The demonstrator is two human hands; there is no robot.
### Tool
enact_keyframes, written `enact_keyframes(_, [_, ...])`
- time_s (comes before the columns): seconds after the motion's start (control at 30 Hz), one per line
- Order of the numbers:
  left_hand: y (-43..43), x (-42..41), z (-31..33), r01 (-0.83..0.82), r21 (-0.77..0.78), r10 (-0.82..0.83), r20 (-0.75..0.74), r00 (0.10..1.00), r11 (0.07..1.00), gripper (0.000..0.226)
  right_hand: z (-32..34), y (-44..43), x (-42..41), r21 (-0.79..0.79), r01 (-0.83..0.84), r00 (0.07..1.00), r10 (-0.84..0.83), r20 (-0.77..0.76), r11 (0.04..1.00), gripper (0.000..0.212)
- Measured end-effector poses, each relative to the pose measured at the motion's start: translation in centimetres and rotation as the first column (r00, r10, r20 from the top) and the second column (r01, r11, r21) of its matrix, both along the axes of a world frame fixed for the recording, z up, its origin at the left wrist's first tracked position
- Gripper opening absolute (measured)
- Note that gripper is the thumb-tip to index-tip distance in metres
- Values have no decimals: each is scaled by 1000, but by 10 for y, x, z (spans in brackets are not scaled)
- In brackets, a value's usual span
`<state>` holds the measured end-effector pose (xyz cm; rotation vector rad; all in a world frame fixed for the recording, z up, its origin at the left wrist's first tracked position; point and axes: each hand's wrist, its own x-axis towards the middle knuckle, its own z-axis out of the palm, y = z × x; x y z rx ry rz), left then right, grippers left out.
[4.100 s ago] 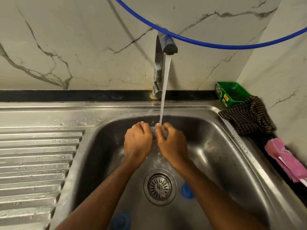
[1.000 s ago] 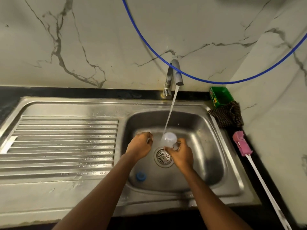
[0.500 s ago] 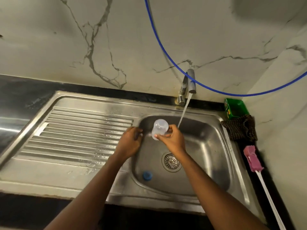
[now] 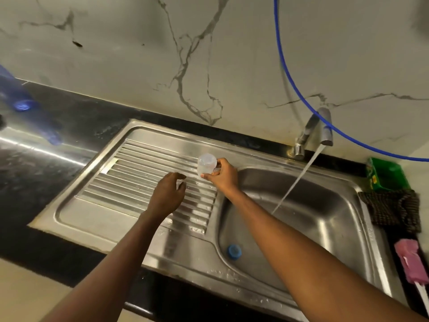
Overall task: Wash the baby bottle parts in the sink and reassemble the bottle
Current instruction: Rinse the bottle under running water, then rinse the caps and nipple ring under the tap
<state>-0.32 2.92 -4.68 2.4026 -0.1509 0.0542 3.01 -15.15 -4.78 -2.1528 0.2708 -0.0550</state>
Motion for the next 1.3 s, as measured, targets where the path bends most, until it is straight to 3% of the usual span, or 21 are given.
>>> enact_keyframes(0.23, [-9,-4,-6,56,15,-55,-12,998,998,26,-9,4,3,-24,4,999,-4,33,1000,56])
enact_keyframes(0.47, [-28,-11,-11,109,18,-109,-25,994,994,27,-10,-12,-5,7,-40,999,40,11,999,66])
enact_keyframes(0.57, [-43,-14,-14,159,12,-159,-17,987,987,25,-25,-37,-32,55,78,997,-79,23,995,43])
enact_keyframes(0.67, [-63,-19,-17,224,4,-223,-18,975,975,23,-57,-62,-64,-25,149,987,-150,-55,988,23])
enact_keyframes(0.77, [-84,-24,-24,295,9,-295,-44,955,955,26,-91,-79,-91,-155,-38,960,-7,-280,987,20])
enact_keyframes(0.87, [-104,-29,-29,350,5,-349,-56,935,937,23,-114,-85,-111,-151,-330,858,229,-460,932,28])
enact_keyframes(1.03, [-125,-31,-43,410,60,-405,-79,911,910,26,-144,-87,-122,-244,-571,738,361,-570,784,31])
enact_keyframes(1.17, [-138,-25,-53,444,71,-428,-169,888,893,27,-151,-95,-120,-225,-473,796,304,-524,852,20])
enact_keyframes(1.23, [-153,-19,-61,439,59,-418,-214,883,897,26,-151,-112,-118,-159,-253,876,156,-456,954,10])
enact_keyframes(1.3, [-162,-16,-64,393,45,-369,-260,892,918,24,-142,-125,-116,-49,22,935,-38,-354,999,8])
